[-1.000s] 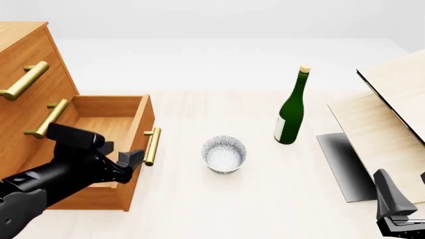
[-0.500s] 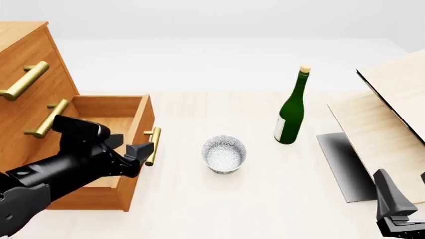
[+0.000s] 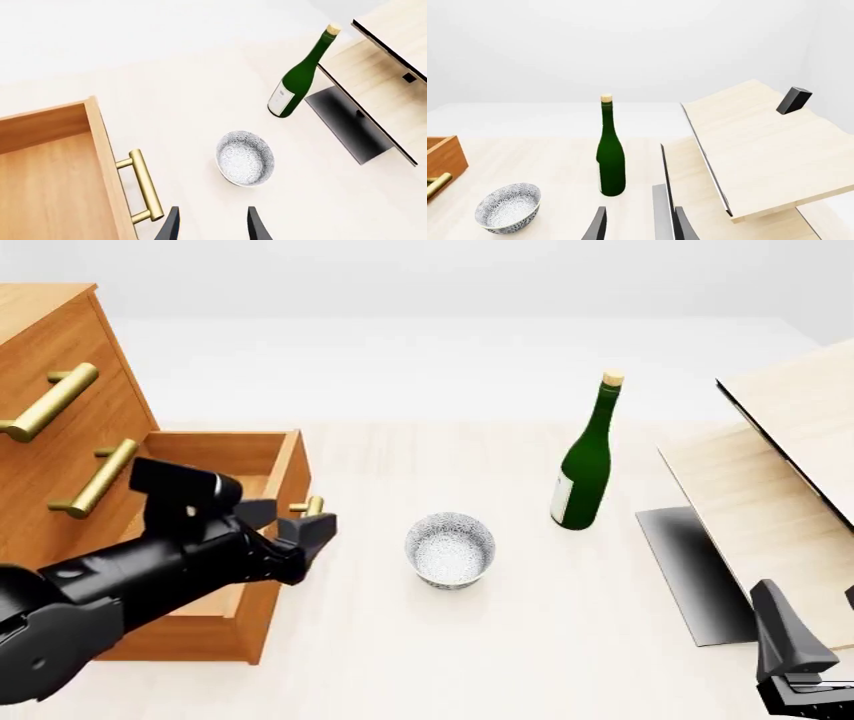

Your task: Put the bowl in the bottom drawer of the cabinet and close it.

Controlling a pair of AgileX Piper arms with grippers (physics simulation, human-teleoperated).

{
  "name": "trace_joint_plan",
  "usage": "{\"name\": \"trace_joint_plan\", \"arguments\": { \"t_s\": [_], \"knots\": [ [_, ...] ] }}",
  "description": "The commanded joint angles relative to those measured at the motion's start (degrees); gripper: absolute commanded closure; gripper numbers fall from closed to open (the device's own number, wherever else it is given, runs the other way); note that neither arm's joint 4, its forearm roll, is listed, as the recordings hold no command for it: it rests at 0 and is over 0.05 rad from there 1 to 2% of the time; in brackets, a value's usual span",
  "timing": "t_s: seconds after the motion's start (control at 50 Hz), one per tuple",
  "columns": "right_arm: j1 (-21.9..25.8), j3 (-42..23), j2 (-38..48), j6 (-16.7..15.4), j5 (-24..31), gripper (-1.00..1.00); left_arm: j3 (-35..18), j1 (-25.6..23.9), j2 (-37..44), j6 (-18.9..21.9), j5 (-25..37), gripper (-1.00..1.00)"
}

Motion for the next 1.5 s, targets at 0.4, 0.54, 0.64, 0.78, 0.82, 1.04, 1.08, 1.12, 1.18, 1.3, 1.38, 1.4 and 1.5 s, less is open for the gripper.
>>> {"name": "trace_joint_plan", "arguments": {
  "t_s": [0.4, 0.54, 0.64, 0.78, 0.82, 1.04, 1.08, 1.12, 1.18, 1.3, 1.38, 1.4, 1.5],
  "knots": [
    [-0.01, 0.02, -0.06, -0.02, 0.01, -1.00, -4.65, -1.93, 6.73, -3.33, -2.42, -1.00],
    [0.00, 0.02, -0.06, -0.01, 0.01, -1.00, -6.15, -2.16, 8.61, -3.57, -2.51, -1.00],
    [-0.02, 0.02, -0.05, 0.00, 0.01, -1.00, -7.69, -2.43, 10.77, -3.70, -2.77, -1.00],
    [-0.01, 0.02, -0.05, 0.00, 0.01, -1.00, -9.81, -2.20, 13.80, -4.15, -3.06, -1.00],
    [0.01, 0.02, -0.06, -0.01, 0.01, -1.00, -10.32, -2.20, 14.48, -4.31, -3.10, -1.00],
    [-0.02, 0.02, -0.06, 0.01, 0.01, -1.00, -13.61, -2.56, 18.44, -4.74, -3.09, -1.00],
    [-0.01, 0.02, -0.06, -0.01, 0.01, -1.00, -14.12, -2.23, 19.96, -4.44, -3.49, -1.00],
    [-0.01, 0.02, -0.06, 0.00, 0.01, -1.00, -14.77, -1.56, 21.40, -4.34, -3.55, -1.00],
    [0.00, 0.02, -0.05, -0.01, 0.01, -1.00, -15.38, -1.12, 22.22, -4.43, -3.58, -1.00],
    [-0.02, 0.02, -0.05, 0.01, 0.01, -1.00, -16.68, -0.59, 24.03, -4.89, -3.81, -1.00],
    [-0.01, 0.02, -0.05, -0.01, 0.01, -1.00, -17.10, -0.51, 24.75, -5.02, -3.87, -1.00],
    [-0.01, 0.02, -0.07, -0.01, 0.01, -1.00, -17.34, -0.66, 25.17, -5.18, -3.88, -1.00],
    [0.00, 0.02, -0.05, -0.01, 0.01, -1.00, -17.90, -1.18, 26.17, -5.80, -4.00, -1.00]
  ]
}}
